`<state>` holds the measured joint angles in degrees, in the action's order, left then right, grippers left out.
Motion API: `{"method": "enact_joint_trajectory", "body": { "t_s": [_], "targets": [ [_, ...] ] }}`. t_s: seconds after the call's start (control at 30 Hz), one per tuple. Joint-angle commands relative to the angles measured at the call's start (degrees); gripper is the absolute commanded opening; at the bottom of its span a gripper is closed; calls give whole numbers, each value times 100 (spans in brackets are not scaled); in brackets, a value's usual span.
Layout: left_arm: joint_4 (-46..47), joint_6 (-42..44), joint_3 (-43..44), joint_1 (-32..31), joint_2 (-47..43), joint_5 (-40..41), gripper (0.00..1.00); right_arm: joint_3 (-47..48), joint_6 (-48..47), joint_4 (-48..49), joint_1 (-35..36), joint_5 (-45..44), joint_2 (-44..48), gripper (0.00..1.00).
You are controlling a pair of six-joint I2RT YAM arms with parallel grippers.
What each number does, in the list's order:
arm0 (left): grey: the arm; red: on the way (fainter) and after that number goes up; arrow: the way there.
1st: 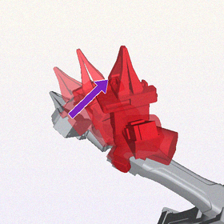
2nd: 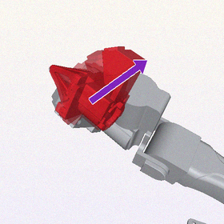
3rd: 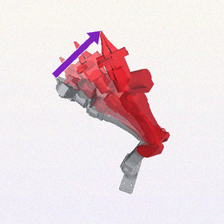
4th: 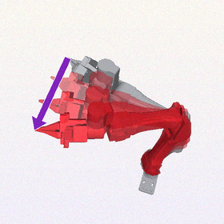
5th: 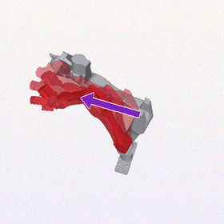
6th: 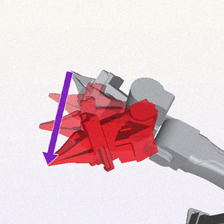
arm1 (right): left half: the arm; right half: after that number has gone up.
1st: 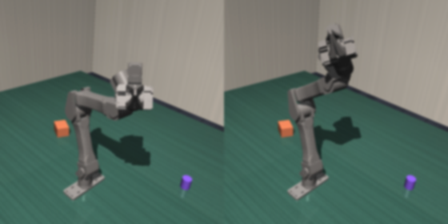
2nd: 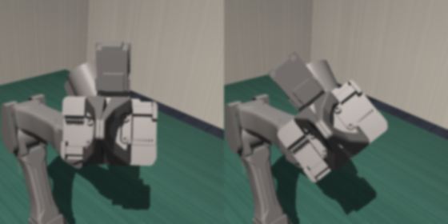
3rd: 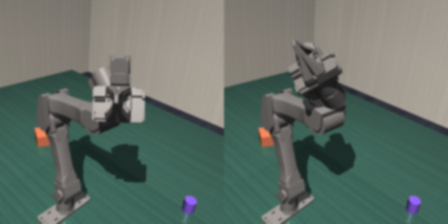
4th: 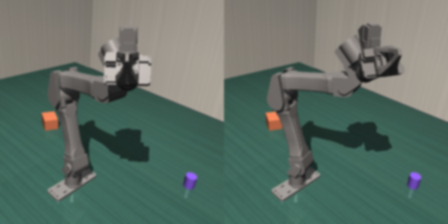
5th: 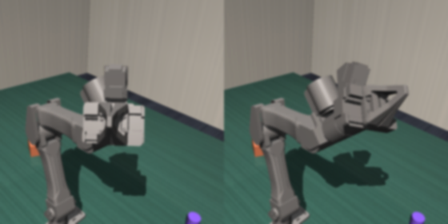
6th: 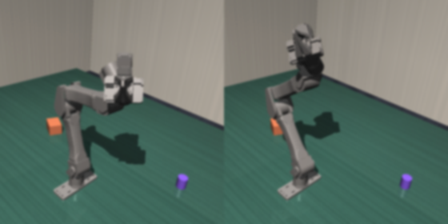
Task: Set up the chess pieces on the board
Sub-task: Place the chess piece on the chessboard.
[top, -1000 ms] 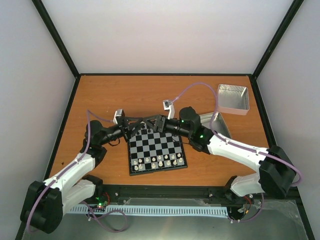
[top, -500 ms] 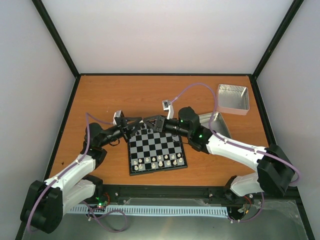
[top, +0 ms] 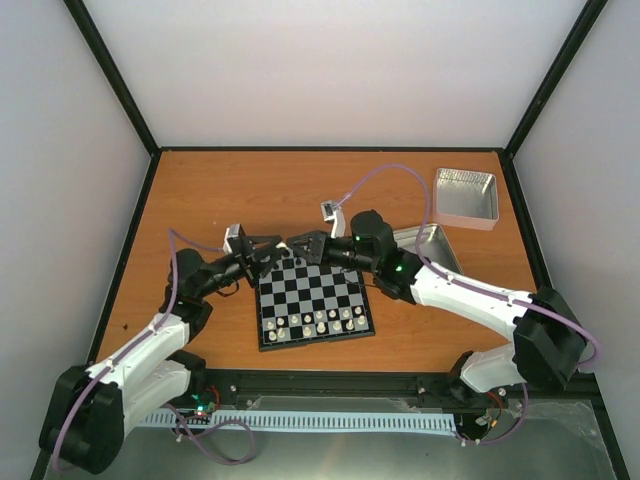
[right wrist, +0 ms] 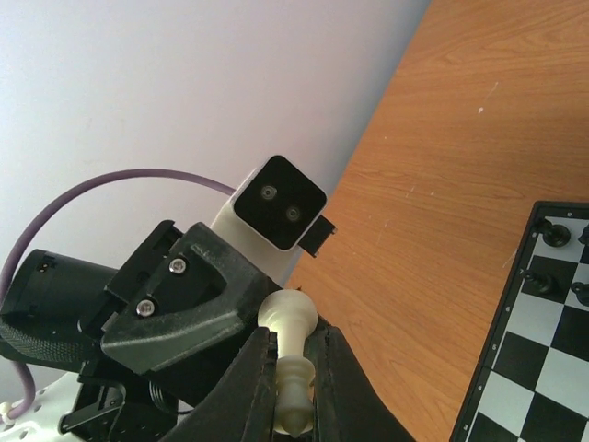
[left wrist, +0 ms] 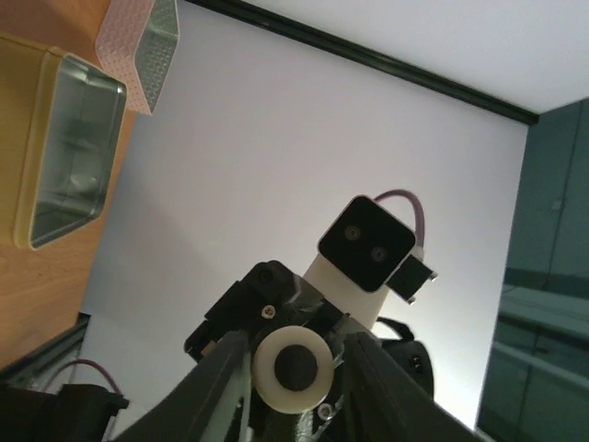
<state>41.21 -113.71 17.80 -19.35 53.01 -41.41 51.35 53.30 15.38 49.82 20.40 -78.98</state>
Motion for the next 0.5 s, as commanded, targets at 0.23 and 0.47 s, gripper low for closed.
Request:
{"method": "enact_joint_trajectory", "body": {
  "t_s": [0.23,0.47],
  "targets": [
    [-4005,3728,581,297,-1007,1258,64,1192,-1518,-3668,10,75,-477,4],
    [-6376,6151,1451,353,-2074,3435,76,1823,-2357,-5443,509,-569,-1096,3]
  ]
}}
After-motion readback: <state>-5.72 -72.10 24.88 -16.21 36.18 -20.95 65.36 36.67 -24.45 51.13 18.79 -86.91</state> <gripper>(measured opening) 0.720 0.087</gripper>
